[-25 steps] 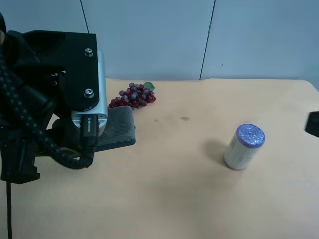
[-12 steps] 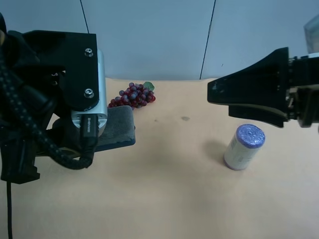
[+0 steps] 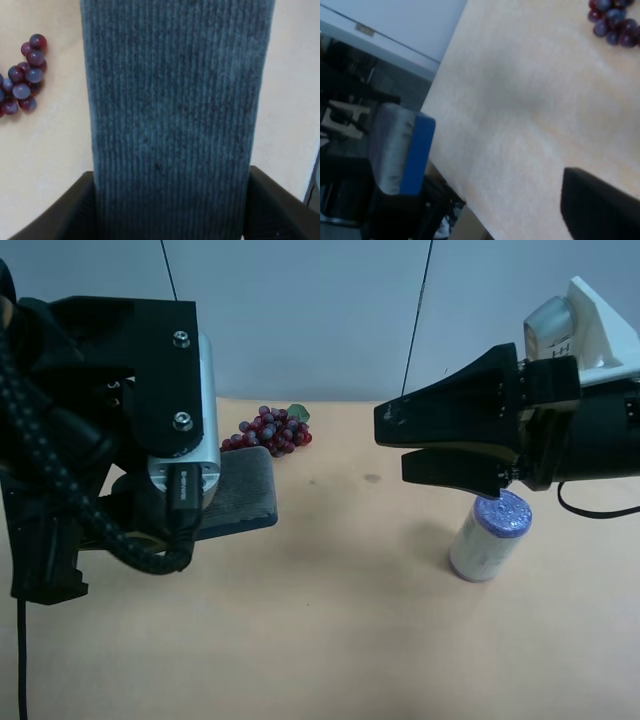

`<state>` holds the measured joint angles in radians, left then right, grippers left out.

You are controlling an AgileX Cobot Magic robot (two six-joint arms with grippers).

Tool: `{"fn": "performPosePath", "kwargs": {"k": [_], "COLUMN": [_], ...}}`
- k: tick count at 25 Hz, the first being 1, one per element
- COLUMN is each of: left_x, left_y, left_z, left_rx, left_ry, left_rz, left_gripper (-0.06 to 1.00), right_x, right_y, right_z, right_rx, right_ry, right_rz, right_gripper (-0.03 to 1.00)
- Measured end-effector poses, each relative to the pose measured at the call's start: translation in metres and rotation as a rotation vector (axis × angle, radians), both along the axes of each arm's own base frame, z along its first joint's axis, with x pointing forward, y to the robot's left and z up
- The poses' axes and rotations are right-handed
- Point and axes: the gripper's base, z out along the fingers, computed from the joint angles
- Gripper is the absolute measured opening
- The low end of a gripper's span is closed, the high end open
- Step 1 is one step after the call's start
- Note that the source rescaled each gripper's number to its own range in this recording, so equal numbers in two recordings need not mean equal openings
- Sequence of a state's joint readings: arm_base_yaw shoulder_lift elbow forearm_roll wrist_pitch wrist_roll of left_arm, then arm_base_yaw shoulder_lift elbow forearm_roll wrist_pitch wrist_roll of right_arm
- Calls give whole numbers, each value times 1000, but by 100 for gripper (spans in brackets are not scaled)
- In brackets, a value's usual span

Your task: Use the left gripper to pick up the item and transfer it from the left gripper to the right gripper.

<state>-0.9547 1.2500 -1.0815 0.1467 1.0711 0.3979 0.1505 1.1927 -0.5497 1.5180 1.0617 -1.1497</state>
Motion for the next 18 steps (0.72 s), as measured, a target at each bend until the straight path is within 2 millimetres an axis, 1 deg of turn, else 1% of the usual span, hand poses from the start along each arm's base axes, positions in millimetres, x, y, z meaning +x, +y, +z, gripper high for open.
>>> {"fn": "performPosePath", "kwargs": {"k": [5, 7, 11, 18], "left_x": [0, 0, 0, 0], "left_y": [0, 0, 0, 0], "left_z": [0, 0, 0, 0], "left_rx": [-1, -1, -2, -2], "left_ry": [-1, -1, -1, -1], "left_rz": [0, 0, 0, 0], "left_gripper": [0, 0, 0, 0], "right_x": [4, 4, 1, 6], "right_y": [3, 10, 30, 43], "right_z": [-5, -7, -13, -25], "right_rx": [24, 35, 66, 80], "right_ry": [21, 17, 33, 54], "right_rz": [22, 45, 106, 112], "right_gripper": [100, 100, 100, 100]}}
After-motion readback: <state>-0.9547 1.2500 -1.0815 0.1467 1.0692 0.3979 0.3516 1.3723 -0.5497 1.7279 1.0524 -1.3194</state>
